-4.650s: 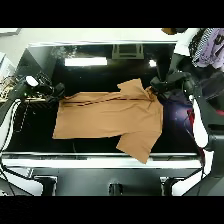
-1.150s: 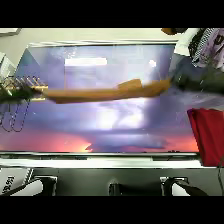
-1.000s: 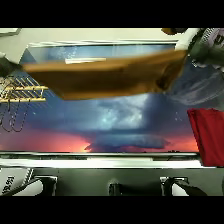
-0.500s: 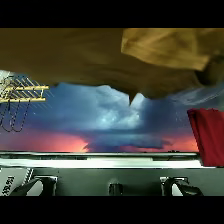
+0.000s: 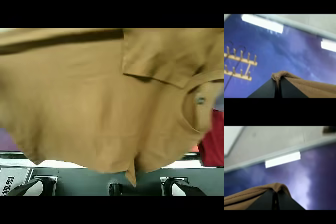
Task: Fold the clothes and pants, and hang the long-sleeved shirts on hangers.
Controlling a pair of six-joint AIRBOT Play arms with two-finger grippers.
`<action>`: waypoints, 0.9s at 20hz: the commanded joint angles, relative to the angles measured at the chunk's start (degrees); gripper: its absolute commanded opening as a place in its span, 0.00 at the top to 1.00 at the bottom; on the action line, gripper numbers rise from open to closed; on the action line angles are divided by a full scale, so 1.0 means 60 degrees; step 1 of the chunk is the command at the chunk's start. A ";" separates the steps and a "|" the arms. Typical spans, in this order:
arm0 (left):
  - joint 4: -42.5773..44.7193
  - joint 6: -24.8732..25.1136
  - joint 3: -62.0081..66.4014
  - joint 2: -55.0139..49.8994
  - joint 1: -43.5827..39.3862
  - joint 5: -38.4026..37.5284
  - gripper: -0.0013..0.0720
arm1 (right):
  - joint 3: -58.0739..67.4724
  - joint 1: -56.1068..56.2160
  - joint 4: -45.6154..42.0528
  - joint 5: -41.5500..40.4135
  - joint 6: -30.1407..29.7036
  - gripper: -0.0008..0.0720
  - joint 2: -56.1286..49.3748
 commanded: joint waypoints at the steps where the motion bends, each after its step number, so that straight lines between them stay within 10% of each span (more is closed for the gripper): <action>1: -0.0113 0.0965 -0.0273 -0.2371 -0.0867 0.0124 0.97 | -0.0805 0.0004 0.0168 -0.0667 0.0189 0.96 -0.2269; 11: -0.0120 0.0958 -0.0251 -0.7854 -0.1832 0.3526 0.97 | -0.1107 0.0113 0.0674 0.1909 -0.0637 0.96 -0.7526; 18: -0.0120 0.0965 -0.0251 -0.8047 -0.1814 0.2306 0.97 | -0.1107 0.0182 -0.0532 0.0550 -0.0543 0.96 -0.7788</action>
